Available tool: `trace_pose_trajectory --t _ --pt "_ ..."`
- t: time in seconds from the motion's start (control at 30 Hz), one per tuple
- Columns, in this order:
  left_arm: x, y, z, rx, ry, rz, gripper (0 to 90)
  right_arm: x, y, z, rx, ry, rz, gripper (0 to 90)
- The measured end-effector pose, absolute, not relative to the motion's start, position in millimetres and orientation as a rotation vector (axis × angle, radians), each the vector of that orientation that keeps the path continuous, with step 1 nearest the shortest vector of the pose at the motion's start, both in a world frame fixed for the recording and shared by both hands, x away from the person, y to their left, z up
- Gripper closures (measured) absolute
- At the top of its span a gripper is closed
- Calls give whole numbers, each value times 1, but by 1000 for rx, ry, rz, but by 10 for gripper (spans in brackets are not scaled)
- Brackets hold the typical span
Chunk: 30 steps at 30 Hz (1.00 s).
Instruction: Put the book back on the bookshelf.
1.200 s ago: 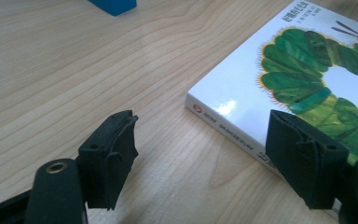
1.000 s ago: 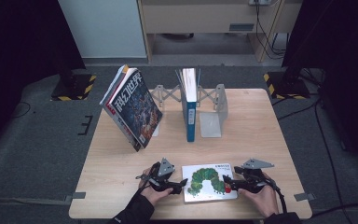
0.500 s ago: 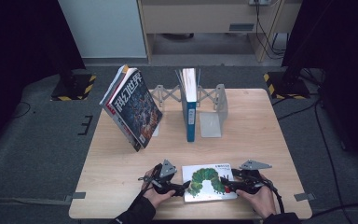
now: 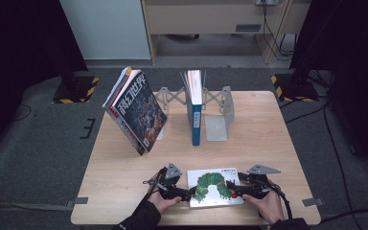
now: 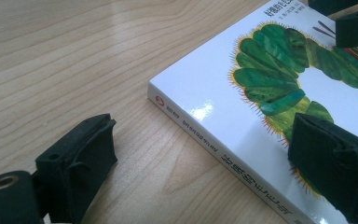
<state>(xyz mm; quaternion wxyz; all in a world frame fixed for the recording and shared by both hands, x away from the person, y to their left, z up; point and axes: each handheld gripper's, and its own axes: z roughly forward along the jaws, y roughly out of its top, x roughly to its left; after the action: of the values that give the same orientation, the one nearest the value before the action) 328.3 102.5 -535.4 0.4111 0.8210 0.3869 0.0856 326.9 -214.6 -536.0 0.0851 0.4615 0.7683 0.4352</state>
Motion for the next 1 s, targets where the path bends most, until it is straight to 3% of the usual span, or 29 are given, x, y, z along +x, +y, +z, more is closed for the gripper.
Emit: trace_pose_trajectory --t 0.13,0.23,0.43,0.57,1.0 --pt "326 102 -535 2063 970 212 61 327 -215 -536 1375 2298 1295 327" --pt "320 102 -534 2058 938 204 116 326 -216 -535 1386 2306 1288 332" --pt "310 97 -529 2064 923 191 333 325 -217 -534 1398 2309 1294 339" --pt "310 95 -532 2043 940 140 334 325 -216 -533 1396 2314 1292 338" --pt "314 92 -532 2042 928 146 295 329 -222 -530 1473 2279 1365 360"
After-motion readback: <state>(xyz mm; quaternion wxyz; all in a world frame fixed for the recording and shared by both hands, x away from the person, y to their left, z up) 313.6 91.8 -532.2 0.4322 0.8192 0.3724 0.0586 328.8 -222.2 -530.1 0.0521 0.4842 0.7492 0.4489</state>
